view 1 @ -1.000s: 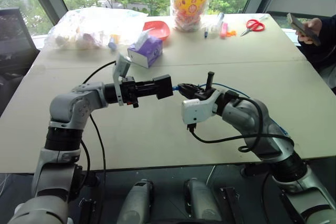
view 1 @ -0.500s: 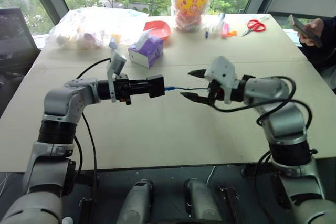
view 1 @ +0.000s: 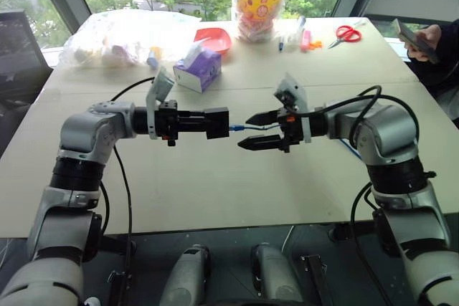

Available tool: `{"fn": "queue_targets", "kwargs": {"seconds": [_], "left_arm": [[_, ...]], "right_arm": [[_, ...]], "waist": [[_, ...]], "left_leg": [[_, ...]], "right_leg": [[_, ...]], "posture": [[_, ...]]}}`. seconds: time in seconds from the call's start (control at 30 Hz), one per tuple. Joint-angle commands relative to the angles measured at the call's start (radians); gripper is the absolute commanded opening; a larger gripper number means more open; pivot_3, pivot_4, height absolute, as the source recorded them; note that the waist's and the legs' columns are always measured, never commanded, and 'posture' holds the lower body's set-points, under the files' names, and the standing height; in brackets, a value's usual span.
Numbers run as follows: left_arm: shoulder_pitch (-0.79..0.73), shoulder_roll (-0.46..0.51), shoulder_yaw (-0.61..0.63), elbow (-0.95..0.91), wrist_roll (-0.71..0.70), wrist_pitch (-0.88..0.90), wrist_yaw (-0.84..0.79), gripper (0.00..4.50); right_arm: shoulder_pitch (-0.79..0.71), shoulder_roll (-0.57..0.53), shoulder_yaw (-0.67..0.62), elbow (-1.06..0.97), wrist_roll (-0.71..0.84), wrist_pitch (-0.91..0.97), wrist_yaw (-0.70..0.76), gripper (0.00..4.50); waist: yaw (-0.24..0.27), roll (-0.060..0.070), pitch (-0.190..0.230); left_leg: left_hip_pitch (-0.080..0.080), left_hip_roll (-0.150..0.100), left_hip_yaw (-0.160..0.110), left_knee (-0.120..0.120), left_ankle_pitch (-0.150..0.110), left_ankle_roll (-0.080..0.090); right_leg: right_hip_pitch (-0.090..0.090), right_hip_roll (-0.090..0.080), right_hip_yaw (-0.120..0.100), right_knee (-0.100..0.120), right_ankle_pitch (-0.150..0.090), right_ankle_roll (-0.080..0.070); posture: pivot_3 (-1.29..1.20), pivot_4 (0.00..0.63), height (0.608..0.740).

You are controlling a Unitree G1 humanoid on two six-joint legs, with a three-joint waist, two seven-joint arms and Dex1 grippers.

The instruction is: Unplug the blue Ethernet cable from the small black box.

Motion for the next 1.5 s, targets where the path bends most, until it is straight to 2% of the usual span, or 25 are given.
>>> {"fn": "queue_targets", "kwargs": {"seconds": [0.03, 0.07, 0.4, 0.5, 0.93, 1.1, 1.5], "left_arm": [[-0.026, 0.010, 0.009, -0.032, -0.003, -0.015, -0.018, 0.45], [-0.025, 0.008, 0.007, -0.035, -0.003, -0.015, -0.020, 0.45], [-0.023, 0.003, -0.003, -0.045, 0.000, -0.014, -0.031, 0.45], [-0.019, 0.003, -0.008, -0.054, 0.005, -0.017, -0.037, 0.45], [-0.006, 0.007, -0.016, -0.079, 0.016, -0.022, -0.046, 0.45], [-0.004, 0.007, -0.026, -0.090, 0.022, -0.030, -0.052, 0.45], [0.008, 0.011, -0.088, -0.126, 0.067, -0.093, -0.094, 0.45]], "right_arm": [[-0.040, -0.002, -0.002, -0.003, 0.022, -0.025, 0.004, 3.68], [-0.046, -0.002, 0.004, 0.003, 0.021, -0.025, 0.004, 3.24], [-0.078, -0.015, 0.048, 0.005, 0.044, -0.012, 0.031, 3.24], [-0.086, -0.012, 0.060, 0.013, 0.036, -0.021, 0.026, 2.39], [-0.103, -0.013, 0.082, 0.021, 0.037, -0.023, 0.046, 2.39], [-0.105, -0.018, 0.093, 0.018, 0.038, -0.021, 0.053, 0.12], [-0.132, -0.025, 0.148, 0.018, 0.027, -0.027, 0.079, 0.05]], "waist": [[0.000, 0.000, 0.000], [0.000, 0.000, 0.000], [-0.001, 0.000, 0.000], [-0.001, 0.000, 0.000], [-0.001, 0.000, 0.000], [-0.001, 0.000, 0.000], [-0.001, 0.000, 0.000]], "left_leg": [[0.000, 0.000, 0.000, 0.000, 0.000, 0.000], [0.000, 0.000, 0.000, 0.000, 0.000, 0.000], [0.000, 0.000, 0.000, 0.000, 0.000, 0.000], [0.000, 0.000, 0.000, 0.000, 0.000, 0.000], [0.000, 0.000, 0.000, 0.000, 0.000, 0.000], [0.000, 0.000, 0.000, 0.000, 0.000, 0.000], [0.000, 0.000, 0.000, 0.000, 0.000, 0.000]], "right_leg": [[0.000, 0.000, 0.000, 0.000, 0.000, 0.000], [0.000, 0.000, 0.000, 0.000, 0.000, 0.000], [0.000, 0.000, 0.000, 0.000, 0.000, 0.000], [0.000, 0.000, 0.000, 0.000, 0.000, 0.000], [0.000, 0.000, 0.000, 0.000, 0.000, 0.000], [0.000, 0.000, 0.000, 0.000, 0.000, 0.000], [0.000, 0.000, 0.000, 0.000, 0.000, 0.000]], "posture": [[0.00, 0.150, 0.740], [0.00, 0.150, 0.740], [0.00, 0.150, 0.740], [0.00, 0.150, 0.740], [0.00, 0.150, 0.740], [0.00, 0.150, 0.740], [0.00, 0.150, 0.740]]}}
